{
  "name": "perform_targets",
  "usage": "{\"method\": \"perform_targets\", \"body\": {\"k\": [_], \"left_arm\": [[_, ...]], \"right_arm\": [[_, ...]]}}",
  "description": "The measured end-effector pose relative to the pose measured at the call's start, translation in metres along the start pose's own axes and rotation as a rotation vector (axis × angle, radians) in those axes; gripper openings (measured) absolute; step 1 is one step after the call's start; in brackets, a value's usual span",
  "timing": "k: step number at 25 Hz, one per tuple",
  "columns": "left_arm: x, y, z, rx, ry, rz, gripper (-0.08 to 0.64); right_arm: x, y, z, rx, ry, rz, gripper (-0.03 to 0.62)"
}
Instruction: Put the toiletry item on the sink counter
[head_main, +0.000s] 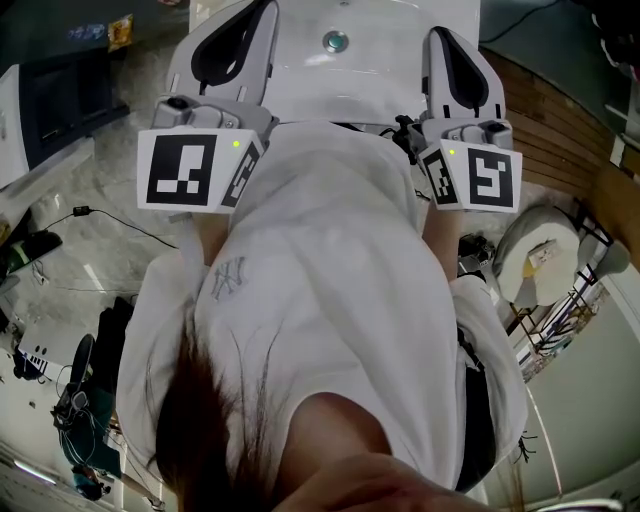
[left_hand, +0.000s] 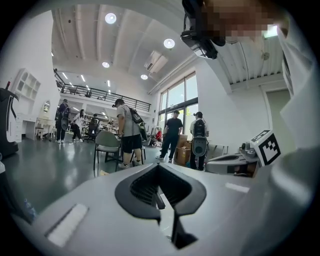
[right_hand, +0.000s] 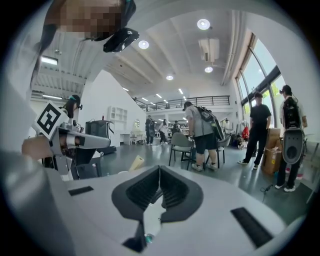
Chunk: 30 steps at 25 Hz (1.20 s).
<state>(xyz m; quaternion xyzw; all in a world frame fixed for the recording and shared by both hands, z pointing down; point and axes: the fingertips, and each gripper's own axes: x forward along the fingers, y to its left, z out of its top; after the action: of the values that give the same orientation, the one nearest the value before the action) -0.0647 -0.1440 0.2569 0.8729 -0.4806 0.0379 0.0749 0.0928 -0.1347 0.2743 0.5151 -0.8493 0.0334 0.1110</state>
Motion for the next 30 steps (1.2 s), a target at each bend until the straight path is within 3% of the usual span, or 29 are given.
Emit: {"method": "perform_targets", "body": {"k": [30], "left_arm": [[0.009,0.005,-0.003,-0.005,0.001,-0.006,0.009]], "right_arm": [[0.011,-0.004,-0.003,0.002,-0.002,0.002,0.011]]}}
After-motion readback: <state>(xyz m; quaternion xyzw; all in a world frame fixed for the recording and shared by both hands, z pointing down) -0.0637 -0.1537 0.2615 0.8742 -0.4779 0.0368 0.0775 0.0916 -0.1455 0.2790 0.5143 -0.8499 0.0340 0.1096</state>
